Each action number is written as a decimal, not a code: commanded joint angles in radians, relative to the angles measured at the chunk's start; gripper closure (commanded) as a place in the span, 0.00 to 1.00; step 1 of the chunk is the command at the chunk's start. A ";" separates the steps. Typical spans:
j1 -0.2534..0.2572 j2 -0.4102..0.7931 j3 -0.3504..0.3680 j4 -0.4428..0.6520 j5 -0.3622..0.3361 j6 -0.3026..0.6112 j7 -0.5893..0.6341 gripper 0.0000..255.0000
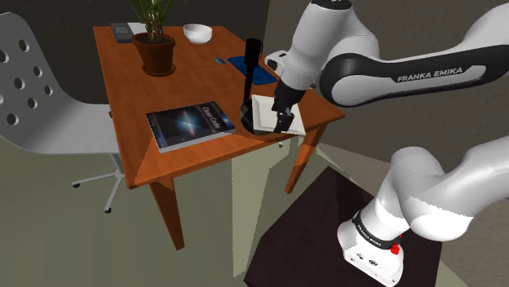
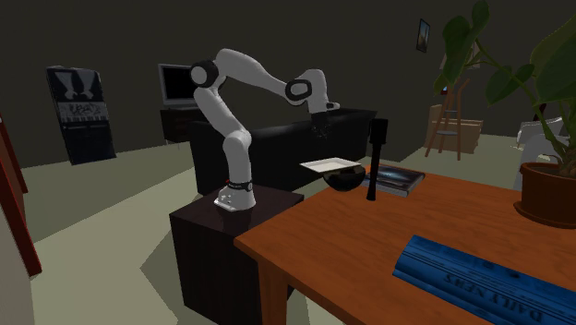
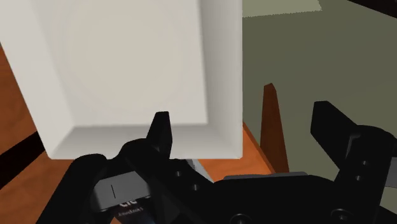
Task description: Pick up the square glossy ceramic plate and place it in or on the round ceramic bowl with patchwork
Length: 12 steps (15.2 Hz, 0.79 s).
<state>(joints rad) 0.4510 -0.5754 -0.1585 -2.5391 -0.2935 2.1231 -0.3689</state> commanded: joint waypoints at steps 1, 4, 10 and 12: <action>-0.004 0.012 0.007 -0.004 -0.007 0.007 0.018 0.00; -0.009 0.033 -0.001 -0.028 -0.015 0.053 0.021 0.00; -0.013 0.054 -0.008 -0.046 -0.023 0.093 0.024 0.00; -0.013 0.054 -0.008 -0.046 -0.023 0.093 0.024 0.00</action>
<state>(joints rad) 0.4384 -0.5220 -0.1666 -2.5853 -0.3164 2.2154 -0.3451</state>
